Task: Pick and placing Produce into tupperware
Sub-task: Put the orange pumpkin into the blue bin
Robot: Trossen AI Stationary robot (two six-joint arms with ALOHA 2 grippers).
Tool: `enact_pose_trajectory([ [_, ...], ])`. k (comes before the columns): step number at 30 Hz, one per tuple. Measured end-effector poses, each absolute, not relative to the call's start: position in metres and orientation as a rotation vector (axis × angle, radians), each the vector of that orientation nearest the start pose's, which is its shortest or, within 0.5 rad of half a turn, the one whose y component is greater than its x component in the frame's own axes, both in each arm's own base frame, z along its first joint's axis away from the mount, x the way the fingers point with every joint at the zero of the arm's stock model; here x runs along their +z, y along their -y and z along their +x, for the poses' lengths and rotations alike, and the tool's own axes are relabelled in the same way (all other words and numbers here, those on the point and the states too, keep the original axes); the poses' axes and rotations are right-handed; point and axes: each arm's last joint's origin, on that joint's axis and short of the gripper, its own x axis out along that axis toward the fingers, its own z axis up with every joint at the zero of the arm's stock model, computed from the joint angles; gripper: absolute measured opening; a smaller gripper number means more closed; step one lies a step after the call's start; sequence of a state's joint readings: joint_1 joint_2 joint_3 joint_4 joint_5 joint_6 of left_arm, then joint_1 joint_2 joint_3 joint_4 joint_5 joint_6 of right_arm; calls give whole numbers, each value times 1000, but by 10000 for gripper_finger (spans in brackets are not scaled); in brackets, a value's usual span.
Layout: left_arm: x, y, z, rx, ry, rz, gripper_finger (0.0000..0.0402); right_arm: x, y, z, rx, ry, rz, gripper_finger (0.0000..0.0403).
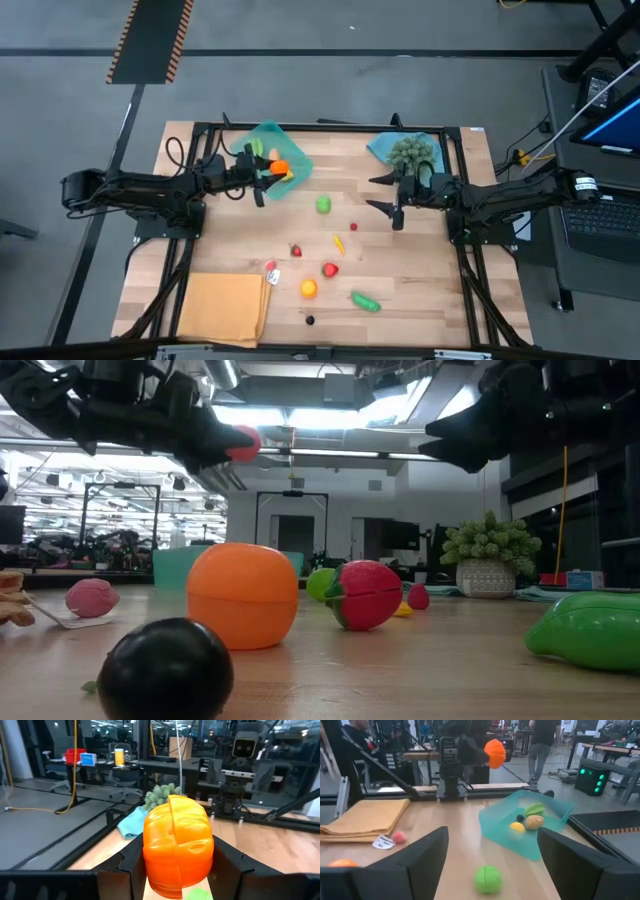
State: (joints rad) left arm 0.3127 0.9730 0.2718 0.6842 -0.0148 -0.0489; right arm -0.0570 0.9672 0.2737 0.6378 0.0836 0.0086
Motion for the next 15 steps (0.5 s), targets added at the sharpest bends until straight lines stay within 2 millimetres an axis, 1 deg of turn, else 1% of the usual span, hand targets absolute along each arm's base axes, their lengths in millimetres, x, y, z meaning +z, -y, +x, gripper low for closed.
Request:
enact_pose_trajectory([
  [6, 207, -66, 183, 363, -19, -46, 153, 205, 13, 193, -143, -60, 17, 307],
  [9, 206, -69, 181, 382, -31, -54, 152, 204, 15, 193, -191, -60, 15, 305],
  [12, 206, -73, 180, 401, -28, -63, 152, 203, 17, 192, -254, -76, 13, 290],
  [15, 204, -75, 179, 445, -39, -65, 152, 202, 17, 192, -262, -79, 17, 260],
])
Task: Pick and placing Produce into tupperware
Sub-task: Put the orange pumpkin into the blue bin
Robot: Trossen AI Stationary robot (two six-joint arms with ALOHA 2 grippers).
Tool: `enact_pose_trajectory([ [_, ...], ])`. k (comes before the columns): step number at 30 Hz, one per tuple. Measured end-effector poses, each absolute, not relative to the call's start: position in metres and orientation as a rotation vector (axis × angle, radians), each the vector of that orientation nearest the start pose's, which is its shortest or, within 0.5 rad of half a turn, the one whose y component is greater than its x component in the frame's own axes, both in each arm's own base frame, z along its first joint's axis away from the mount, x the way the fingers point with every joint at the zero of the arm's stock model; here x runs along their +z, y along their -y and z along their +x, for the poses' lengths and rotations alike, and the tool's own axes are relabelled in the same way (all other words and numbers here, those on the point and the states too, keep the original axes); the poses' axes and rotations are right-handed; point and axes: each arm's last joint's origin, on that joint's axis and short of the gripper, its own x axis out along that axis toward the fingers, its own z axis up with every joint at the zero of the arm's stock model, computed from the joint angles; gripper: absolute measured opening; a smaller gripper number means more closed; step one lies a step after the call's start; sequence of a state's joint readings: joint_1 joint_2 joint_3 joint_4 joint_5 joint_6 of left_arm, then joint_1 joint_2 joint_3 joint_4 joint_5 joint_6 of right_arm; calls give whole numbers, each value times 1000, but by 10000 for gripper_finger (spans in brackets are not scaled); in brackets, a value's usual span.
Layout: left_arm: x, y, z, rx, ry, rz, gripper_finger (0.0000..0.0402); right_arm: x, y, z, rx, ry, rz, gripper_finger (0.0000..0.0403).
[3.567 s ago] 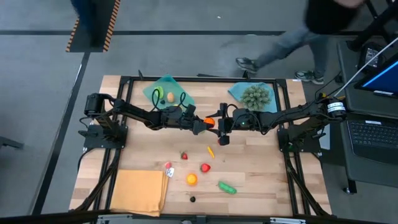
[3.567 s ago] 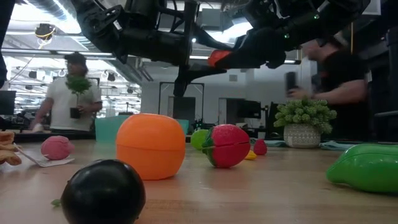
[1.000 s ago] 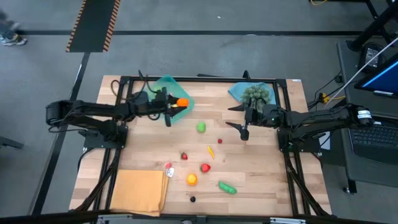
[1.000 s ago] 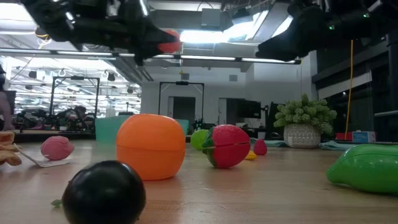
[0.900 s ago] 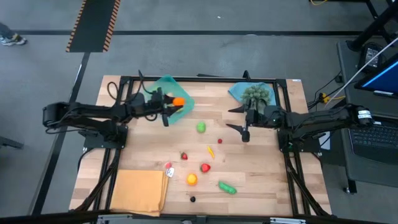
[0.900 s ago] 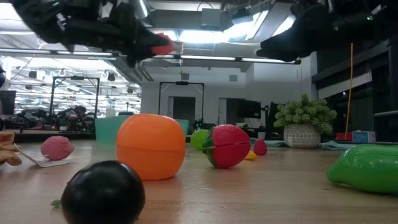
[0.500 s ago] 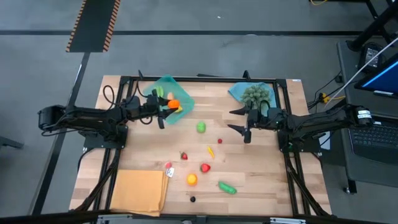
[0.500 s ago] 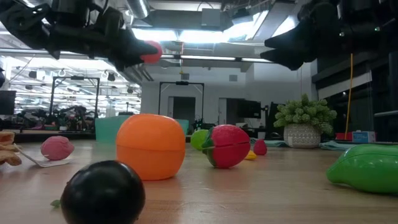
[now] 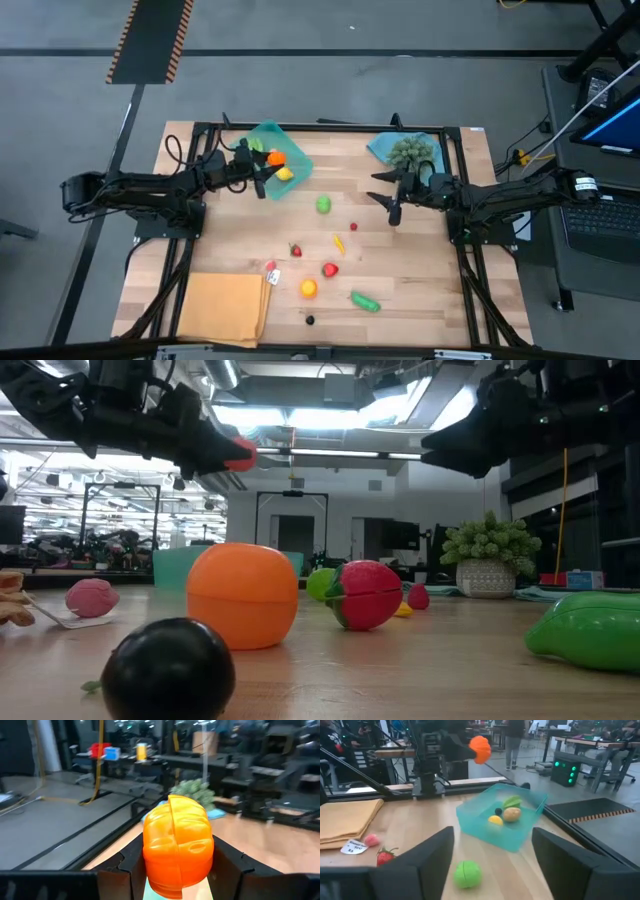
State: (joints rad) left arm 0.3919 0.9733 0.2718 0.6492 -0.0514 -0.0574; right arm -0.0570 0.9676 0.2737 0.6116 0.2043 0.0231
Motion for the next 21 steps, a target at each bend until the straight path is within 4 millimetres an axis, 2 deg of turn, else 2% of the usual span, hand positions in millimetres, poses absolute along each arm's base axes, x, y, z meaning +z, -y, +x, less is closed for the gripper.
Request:
enact_pose_trajectory([
  [6, 200, -78, 177, 530, -78, -68, 152, 202, 17, 192, -262, -83, 8, 174],
  [10, 200, -79, 176, 581, -77, -65, 152, 202, 17, 192, -259, -89, -37, 131],
  [15, 197, -82, 174, 693, -112, -54, 152, 202, 17, 192, -259, -90, -40, 107],
  [21, 196, -85, 171, 832, -107, -91, 152, 202, 17, 192, -259, -90, -43, 109],
])
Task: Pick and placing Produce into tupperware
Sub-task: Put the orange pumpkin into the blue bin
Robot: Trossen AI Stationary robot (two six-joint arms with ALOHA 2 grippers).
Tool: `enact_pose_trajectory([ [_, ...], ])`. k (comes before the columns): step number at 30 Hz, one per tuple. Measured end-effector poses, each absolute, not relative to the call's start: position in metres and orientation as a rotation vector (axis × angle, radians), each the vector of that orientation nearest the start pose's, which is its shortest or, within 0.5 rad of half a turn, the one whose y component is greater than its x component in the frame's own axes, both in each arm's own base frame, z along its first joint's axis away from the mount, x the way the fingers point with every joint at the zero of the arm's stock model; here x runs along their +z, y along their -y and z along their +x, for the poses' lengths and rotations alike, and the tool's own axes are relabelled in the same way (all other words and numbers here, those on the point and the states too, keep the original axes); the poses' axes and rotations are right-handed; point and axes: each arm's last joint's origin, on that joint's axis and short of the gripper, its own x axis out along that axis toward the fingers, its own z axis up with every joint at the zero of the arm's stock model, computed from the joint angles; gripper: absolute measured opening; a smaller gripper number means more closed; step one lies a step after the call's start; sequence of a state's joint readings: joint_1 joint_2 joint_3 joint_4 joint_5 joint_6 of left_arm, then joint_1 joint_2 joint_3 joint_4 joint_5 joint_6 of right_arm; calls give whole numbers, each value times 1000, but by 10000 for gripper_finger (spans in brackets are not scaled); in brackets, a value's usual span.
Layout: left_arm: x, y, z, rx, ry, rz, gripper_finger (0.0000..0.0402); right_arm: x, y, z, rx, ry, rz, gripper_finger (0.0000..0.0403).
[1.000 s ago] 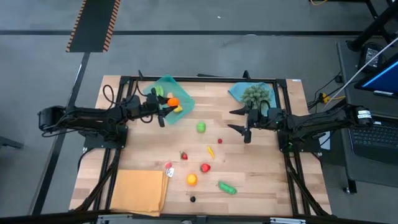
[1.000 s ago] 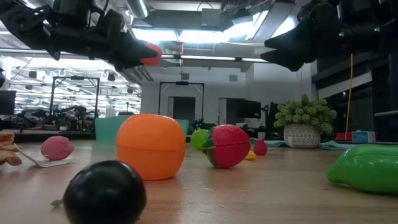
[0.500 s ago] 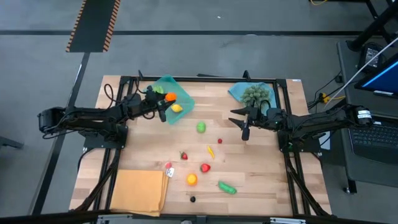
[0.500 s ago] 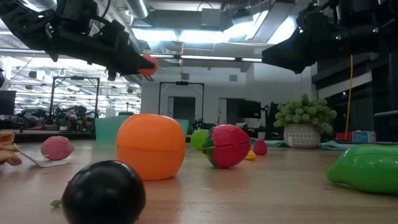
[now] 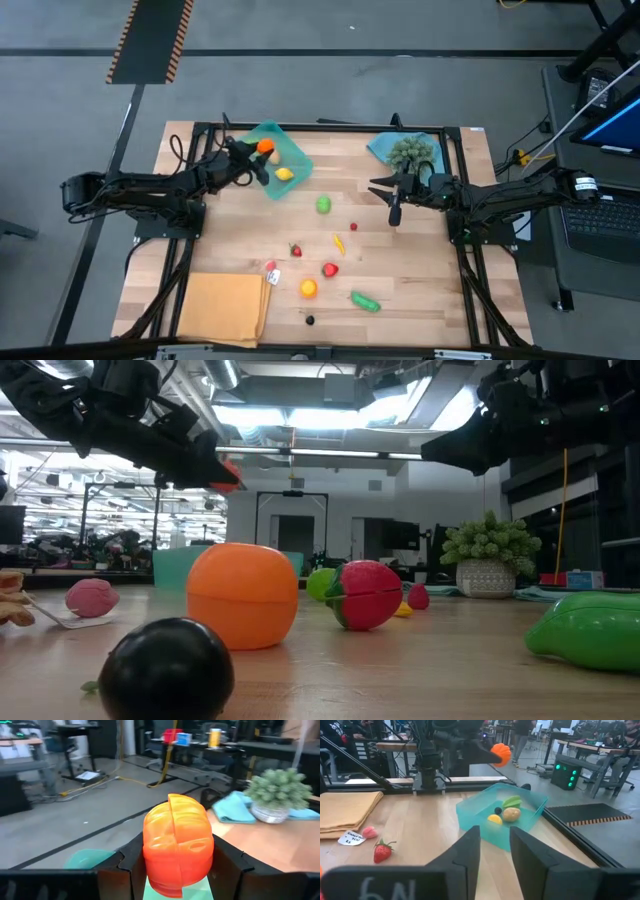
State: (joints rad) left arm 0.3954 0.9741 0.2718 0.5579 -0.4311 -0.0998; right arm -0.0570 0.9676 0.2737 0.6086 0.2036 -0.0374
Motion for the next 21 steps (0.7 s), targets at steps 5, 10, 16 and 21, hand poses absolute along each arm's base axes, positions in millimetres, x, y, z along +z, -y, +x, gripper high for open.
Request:
enact_pose_trajectory([
  [5, 196, -85, 171, 845, -106, -93, 152, 202, 17, 192, -259, -90, -44, 109],
  [10, 196, -87, 172, 858, -147, -116, 152, 202, 17, 192, -259, -90, -38, 106],
  [16, 216, -99, 179, 900, -312, -119, 152, 202, 17, 192, -259, -93, -16, 106],
  [21, 236, -115, 183, 927, -447, -169, 152, 200, 17, 192, -258, -106, -17, 106],
])
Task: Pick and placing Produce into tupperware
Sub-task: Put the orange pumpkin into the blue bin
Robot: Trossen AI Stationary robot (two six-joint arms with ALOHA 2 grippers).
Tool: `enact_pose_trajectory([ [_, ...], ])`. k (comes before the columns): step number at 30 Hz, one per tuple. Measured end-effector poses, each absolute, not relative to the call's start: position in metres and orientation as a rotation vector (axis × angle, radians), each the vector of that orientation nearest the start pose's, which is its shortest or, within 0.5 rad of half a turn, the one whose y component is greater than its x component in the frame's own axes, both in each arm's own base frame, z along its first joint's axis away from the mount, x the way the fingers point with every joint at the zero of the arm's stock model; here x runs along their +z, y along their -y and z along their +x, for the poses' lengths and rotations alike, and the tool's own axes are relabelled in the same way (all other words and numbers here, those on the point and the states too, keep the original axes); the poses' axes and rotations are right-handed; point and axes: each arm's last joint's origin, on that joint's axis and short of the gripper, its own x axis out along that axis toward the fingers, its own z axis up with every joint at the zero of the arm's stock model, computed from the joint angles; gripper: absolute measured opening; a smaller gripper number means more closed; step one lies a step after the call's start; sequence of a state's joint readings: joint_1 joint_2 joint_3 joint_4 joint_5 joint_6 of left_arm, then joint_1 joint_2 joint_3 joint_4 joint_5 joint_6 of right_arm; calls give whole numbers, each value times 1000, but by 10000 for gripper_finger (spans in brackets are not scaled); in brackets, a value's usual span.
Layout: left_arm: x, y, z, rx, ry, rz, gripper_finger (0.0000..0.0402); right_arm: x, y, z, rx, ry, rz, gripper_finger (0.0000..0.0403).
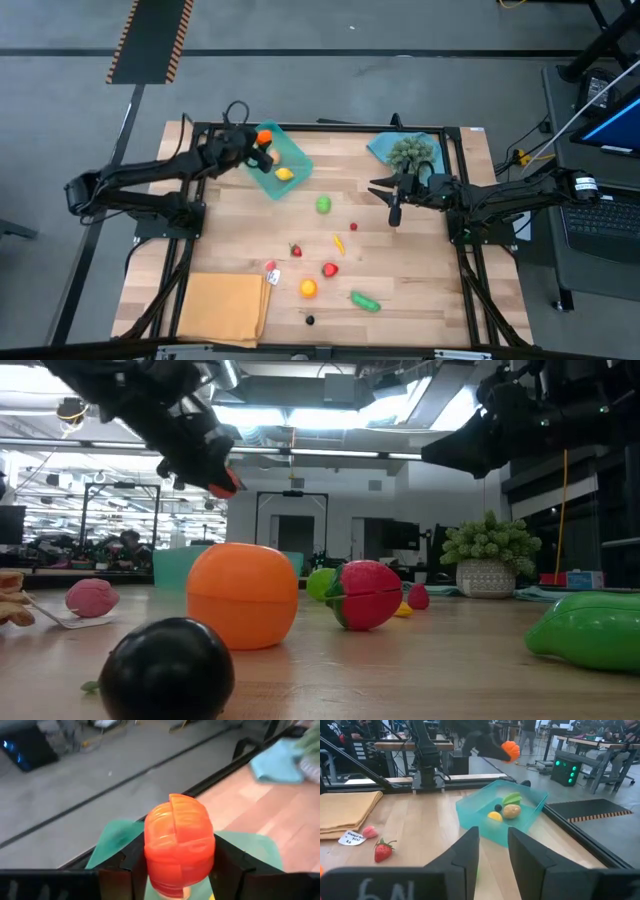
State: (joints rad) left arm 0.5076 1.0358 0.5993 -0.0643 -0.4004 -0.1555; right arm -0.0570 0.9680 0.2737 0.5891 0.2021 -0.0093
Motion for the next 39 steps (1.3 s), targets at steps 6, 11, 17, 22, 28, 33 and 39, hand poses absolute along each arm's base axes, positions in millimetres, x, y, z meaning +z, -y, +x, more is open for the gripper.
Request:
enact_pose_trajectory([
  [6, 254, -131, 187, 930, -571, -214, 152, 196, 17, 191, -259, -153, -20, 106],
  [11, 271, -139, 188, 858, -655, -278, 152, 195, 18, 191, -264, -164, -36, 106],
  [17, 279, -150, 189, 865, -709, -311, 152, 195, 21, 191, -277, -166, -41, 106],
  [22, 262, -161, 196, 876, -785, -333, 152, 195, 21, 191, -277, -166, -41, 106],
  [28, 237, -181, 209, 868, -832, -349, 152, 195, 21, 191, -277, -168, -42, 106],
  [33, 219, -196, 214, 858, -859, -383, 152, 195, 21, 191, -277, -171, -42, 106],
  [39, 197, -211, 214, 884, -917, -418, 152, 194, 21, 191, -277, -173, -42, 106],
])
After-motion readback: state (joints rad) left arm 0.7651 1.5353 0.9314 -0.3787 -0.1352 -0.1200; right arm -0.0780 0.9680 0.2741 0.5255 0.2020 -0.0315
